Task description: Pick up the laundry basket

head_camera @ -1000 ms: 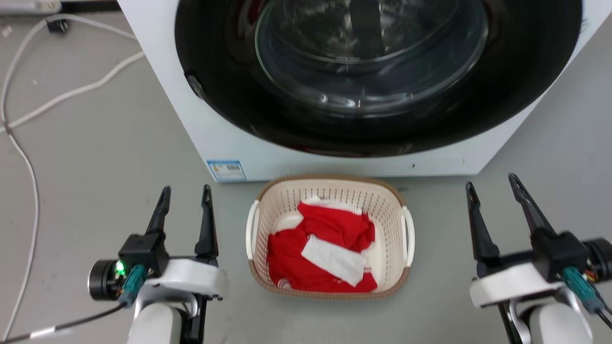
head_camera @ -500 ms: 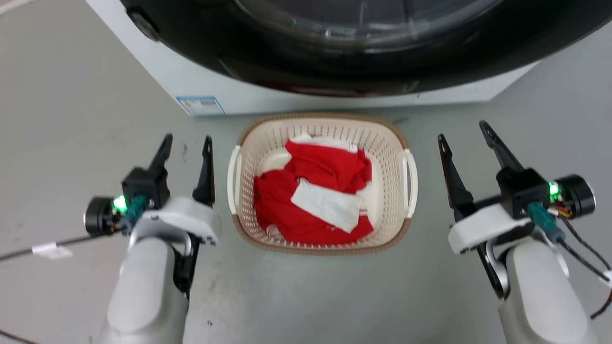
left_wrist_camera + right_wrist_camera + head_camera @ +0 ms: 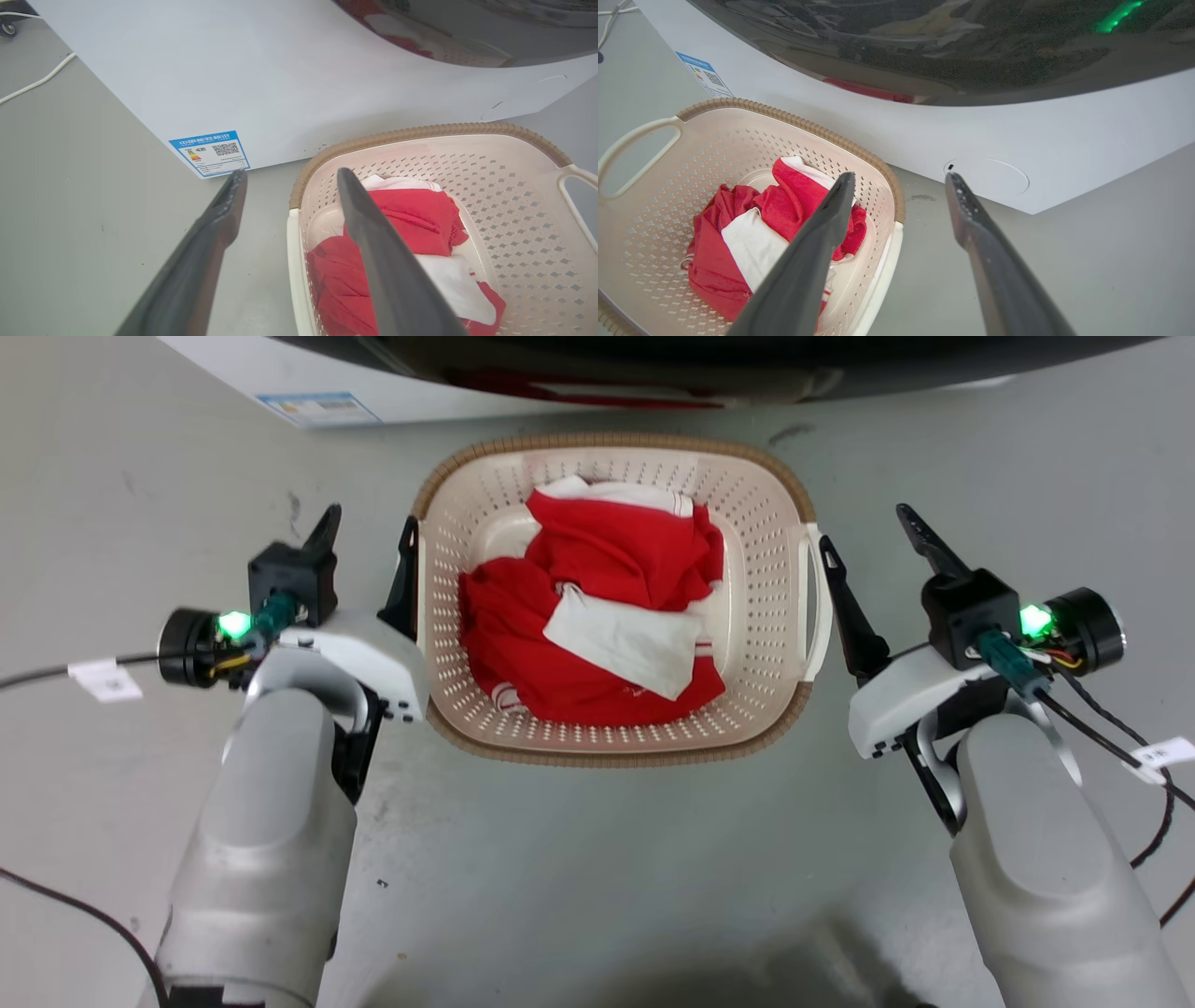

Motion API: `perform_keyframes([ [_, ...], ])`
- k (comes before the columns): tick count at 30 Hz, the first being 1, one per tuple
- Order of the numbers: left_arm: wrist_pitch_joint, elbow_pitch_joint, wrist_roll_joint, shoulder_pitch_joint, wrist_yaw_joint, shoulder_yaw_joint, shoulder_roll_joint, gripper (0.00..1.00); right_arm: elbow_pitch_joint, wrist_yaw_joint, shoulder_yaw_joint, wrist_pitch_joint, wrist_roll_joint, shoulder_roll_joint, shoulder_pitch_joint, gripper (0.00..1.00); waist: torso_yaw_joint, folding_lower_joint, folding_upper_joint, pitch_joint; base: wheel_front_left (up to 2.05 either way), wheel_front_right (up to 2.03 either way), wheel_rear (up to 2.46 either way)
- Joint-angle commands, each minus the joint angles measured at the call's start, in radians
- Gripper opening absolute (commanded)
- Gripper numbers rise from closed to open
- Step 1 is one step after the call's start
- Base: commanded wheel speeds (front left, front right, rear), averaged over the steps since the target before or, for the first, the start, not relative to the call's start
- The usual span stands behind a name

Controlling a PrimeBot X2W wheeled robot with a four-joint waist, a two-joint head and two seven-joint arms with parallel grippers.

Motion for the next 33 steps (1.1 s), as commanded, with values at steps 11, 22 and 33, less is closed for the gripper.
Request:
perform_keyframes([
  [11, -0.003, 0.208, -0.023, -0.145, -0.010, -0.024, 0.017, 1.00, 0.215, -0.001, 0.052, -0.002, 0.007, -0.001, -0.139, 1.00, -0.020, -0.0002, 0.0000, 0.099, 0.00, 0.00, 0.00],
  [22, -0.003, 0.326, -0.032, -0.214, -0.012, -0.046, 0.013, 1.00, 0.357, -0.001, 0.062, -0.002, 0.005, -0.002, -0.220, 1.00, -0.016, -0.0002, 0.0000, 0.150, 0.00, 0.00, 0.00],
  [33, -0.003, 0.397, -0.043, -0.238, -0.013, -0.074, 0.008, 1.00, 0.480, -0.001, 0.078, -0.002, 0.047, -0.002, -0.262, 1.00, -0.018, -0.0002, 0.0000, 0.177, 0.00, 0.00, 0.00],
])
